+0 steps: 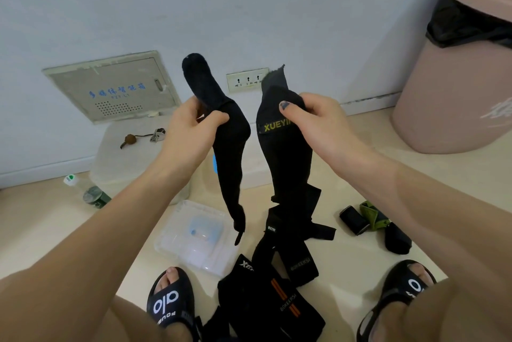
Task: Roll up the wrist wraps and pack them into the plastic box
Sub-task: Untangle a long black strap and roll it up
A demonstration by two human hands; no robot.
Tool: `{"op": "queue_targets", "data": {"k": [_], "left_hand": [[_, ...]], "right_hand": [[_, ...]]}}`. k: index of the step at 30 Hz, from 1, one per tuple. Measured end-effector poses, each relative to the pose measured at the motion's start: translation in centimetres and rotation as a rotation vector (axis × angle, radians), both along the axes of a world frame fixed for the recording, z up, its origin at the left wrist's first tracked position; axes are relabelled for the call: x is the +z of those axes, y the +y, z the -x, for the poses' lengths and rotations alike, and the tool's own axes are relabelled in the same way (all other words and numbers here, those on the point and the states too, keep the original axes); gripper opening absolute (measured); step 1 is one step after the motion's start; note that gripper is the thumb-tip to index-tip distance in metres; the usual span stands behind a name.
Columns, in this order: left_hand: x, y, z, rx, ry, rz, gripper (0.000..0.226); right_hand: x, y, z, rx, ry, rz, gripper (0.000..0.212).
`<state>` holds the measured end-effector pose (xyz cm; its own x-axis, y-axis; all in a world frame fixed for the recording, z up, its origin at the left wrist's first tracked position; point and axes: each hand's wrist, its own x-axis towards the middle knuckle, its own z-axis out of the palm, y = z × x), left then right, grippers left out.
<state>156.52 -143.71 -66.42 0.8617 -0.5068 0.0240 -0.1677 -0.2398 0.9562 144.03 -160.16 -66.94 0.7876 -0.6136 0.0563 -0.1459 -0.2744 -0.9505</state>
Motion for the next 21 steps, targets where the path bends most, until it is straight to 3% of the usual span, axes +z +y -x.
{"op": "queue_targets", "data": {"k": [4, 13, 16, 21], "left_hand": [[0.4, 0.0, 0.1, 0.014, 0.143, 0.021, 0.015], [1.7, -0.4, 0.2, -0.083, 0.407, 0.333, 0.031], [1.5, -0.4, 0.1, -0.108, 0.45, 0.394, 0.033], [1.3, -0.7, 0.1, -0.071, 0.487, 0.401, 0.034]], "right_hand": [[0.0, 0.3, -0.2, 0.018, -0.031, -0.109, 0.022], [0.1, 0.3, -0.6, 0.01, -0.06, -0.299, 0.012], [-0.5, 0.0, -0.4, 0.012, -0.001, -0.106, 0.038], [-1.0, 0.2, -0.1, -0.029, 0.063, 0.254, 0.032]]}}
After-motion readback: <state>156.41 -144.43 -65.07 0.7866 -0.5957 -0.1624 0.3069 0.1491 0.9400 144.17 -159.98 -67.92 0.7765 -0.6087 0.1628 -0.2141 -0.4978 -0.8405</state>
